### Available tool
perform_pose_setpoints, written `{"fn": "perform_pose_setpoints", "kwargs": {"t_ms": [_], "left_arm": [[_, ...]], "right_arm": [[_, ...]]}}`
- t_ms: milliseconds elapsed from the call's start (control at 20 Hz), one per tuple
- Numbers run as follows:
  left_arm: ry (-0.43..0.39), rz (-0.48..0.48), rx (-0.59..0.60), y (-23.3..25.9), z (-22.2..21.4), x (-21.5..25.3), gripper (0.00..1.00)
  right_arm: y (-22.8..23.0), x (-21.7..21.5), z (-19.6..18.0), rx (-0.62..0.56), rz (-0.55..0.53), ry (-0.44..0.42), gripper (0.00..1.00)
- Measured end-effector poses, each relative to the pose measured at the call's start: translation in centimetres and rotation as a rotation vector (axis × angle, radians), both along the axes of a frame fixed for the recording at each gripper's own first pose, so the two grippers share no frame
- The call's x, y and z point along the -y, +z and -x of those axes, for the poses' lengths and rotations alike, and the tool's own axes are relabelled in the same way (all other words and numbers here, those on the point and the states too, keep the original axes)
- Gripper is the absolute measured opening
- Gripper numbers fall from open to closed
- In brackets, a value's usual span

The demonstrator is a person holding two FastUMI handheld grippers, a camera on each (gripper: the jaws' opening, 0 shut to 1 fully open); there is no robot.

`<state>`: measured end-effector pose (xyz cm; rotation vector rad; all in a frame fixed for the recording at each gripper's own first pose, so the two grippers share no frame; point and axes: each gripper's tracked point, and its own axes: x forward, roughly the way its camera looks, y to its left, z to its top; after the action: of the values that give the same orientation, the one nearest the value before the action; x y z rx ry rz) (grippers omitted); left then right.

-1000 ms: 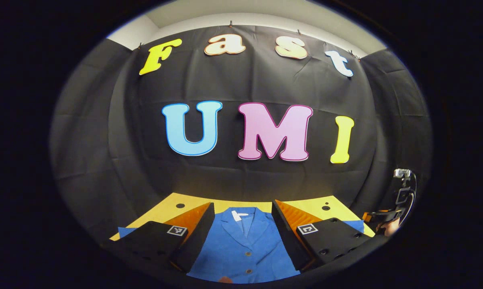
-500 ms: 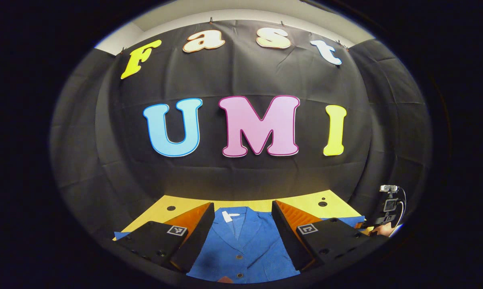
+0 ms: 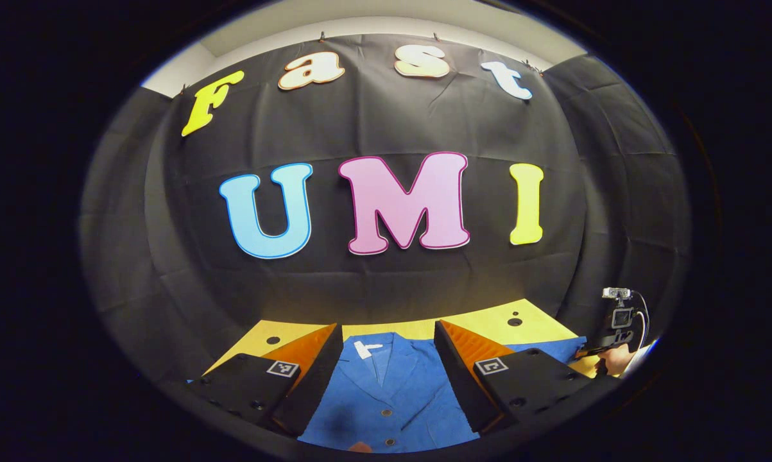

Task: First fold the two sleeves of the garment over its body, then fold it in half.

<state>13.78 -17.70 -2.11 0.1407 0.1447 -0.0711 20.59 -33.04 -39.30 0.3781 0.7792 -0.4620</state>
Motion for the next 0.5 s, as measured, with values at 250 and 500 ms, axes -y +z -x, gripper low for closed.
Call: {"fn": "perform_pose_setpoints", "kwargs": {"t_ms": [250, 500], "left_arm": [[0.02, 0.01, 0.011, 0.1, 1.3, -2.3, 0.82], [0.012, 0.042, 0.031, 0.2, 3.2, -5.5, 0.82]], "right_arm": [[4.0, -1.1, -0.4, 0.062, 0.103, 0.048, 0.05], [10.8, -4.4, -0.1, 0.134, 0.197, 0.079, 0.05]]}}
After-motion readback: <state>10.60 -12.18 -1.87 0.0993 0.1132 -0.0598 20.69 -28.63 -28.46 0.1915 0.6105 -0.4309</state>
